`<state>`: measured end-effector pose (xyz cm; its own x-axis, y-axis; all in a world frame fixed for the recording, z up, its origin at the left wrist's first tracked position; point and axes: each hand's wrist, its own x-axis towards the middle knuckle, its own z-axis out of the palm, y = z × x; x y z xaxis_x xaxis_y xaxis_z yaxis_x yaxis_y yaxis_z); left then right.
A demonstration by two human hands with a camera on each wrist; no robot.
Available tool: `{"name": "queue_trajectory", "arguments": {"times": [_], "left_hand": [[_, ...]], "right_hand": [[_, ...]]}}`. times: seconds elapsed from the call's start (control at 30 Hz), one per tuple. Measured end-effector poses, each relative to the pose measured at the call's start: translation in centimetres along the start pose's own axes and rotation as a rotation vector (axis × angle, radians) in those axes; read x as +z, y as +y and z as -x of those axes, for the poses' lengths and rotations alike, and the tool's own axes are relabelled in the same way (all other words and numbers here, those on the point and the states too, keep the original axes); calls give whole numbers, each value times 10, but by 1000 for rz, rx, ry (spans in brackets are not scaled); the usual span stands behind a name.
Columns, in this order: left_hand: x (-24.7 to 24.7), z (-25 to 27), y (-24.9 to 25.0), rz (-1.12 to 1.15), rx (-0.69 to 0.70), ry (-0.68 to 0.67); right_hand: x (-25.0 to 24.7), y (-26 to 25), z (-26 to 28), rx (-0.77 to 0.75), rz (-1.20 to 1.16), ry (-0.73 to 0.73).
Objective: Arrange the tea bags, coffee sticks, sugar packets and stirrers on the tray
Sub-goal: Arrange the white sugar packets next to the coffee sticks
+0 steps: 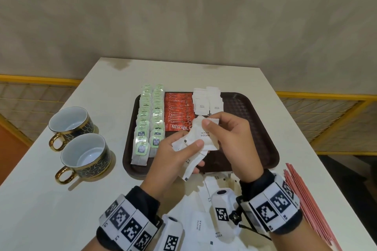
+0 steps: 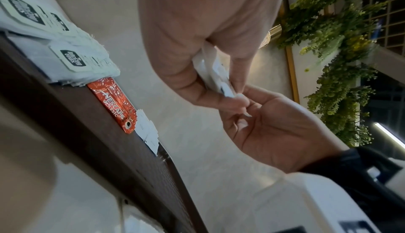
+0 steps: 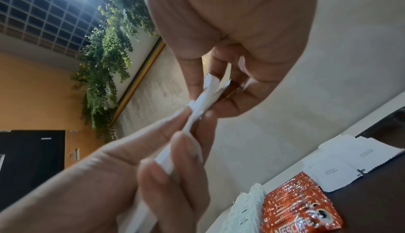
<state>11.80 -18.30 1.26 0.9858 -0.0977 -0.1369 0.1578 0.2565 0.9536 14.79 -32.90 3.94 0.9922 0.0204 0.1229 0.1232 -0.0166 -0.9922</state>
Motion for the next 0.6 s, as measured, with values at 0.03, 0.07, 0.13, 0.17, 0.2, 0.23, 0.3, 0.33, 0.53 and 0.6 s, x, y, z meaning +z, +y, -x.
{"name": "queue_trajectory", "arguments": {"times": [0.03,0.07,0.13,0.17,0.2,0.23,0.3,0.33,0.53,0.6], "left_hand": [[0,0,-1,4,9,17],[0,0,-1,7,17,30],[1,-1,0,13,35,48],[2,-1,0,16,43,55],[2,-1,0,21,49,64],[3,-1,0,30,52,73],[3,-2,0,55,50,95],[2,-3,-1,59,44,101],[1,-14,-10,48,-42,121],[1,-17,-12,51,-60,139]], "right_hand": [[0,0,-1,19,-22,9],[0,0,-1,43,-47,20],[0,3,-1,85,-103,42],[1,4,-1,93,-121,53],[2,4,-1,92,-128,61],[2,5,-1,84,-132,64],[0,5,-2,96,-149,29],[-2,4,-3,114,-147,-14],[-27,20,-47,239,137,-26],[-35,36,-82,183,386,36]]}}
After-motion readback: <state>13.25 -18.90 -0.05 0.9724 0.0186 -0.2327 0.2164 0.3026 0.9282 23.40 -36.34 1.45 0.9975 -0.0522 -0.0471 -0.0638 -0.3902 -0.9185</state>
